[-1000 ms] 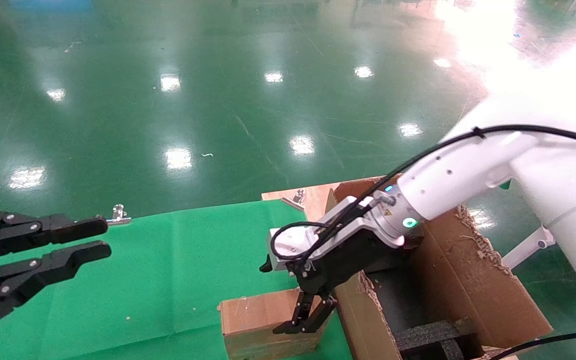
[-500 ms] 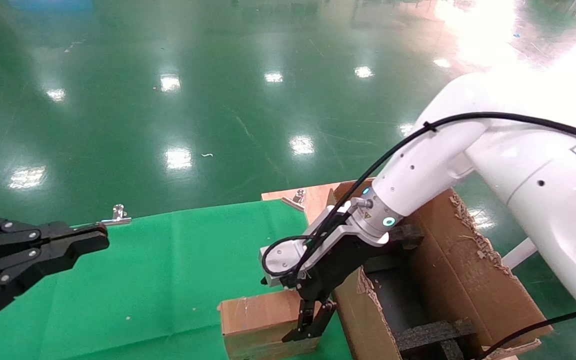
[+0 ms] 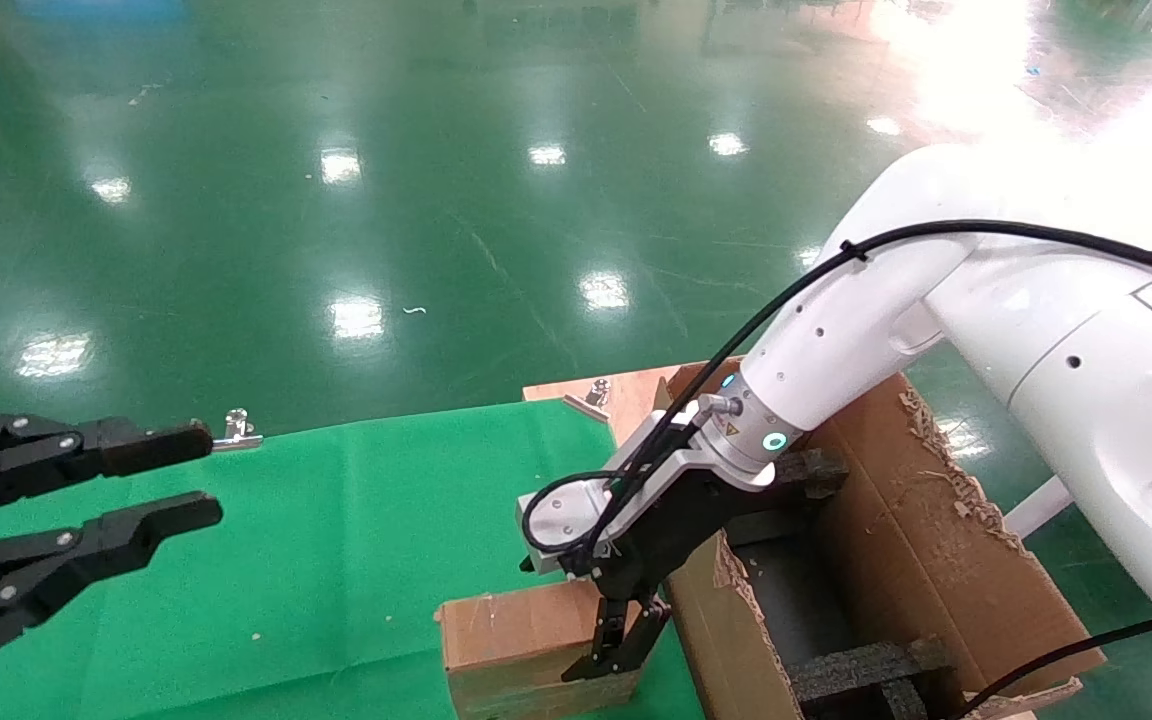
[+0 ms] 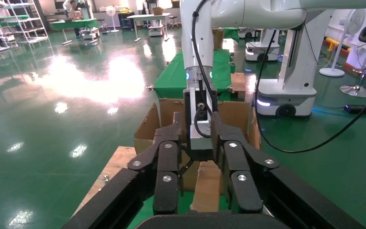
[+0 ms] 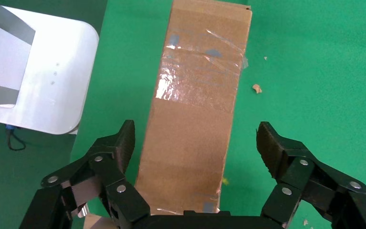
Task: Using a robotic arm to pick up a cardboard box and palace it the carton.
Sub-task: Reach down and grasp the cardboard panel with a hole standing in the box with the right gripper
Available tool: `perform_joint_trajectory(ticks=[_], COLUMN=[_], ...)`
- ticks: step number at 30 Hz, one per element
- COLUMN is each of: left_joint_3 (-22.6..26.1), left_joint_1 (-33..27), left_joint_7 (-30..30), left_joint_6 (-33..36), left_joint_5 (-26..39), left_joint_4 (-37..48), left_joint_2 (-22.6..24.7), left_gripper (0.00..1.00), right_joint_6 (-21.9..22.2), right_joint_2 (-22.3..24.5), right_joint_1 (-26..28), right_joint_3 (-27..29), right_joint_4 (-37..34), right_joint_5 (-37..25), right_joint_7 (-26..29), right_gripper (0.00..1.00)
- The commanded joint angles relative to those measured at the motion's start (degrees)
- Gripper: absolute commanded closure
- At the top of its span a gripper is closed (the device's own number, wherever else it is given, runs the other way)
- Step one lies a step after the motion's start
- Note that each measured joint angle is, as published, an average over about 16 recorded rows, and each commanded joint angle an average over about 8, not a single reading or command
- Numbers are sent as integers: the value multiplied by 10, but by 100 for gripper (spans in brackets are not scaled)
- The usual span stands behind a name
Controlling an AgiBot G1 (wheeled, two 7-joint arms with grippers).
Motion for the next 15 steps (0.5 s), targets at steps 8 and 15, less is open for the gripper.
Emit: perform_joint_trajectory(ticks=[8,15], left_joint_3=[0,0], left_joint_1=[0,0], left_joint_7=[0,0], left_joint_6=[0,0], left_joint_5=[0,0], left_joint_4=[0,0], left_joint_2=[0,0], left_gripper=[0,0], right_joint_6=[0,-1], right_joint_2=[2,4], right_joint_1=[-3,-4], right_joint_3=[5,7], right_joint_4=[5,7], right_joint_5=[0,-1], right_joint_7=[2,3], right_gripper=[100,100])
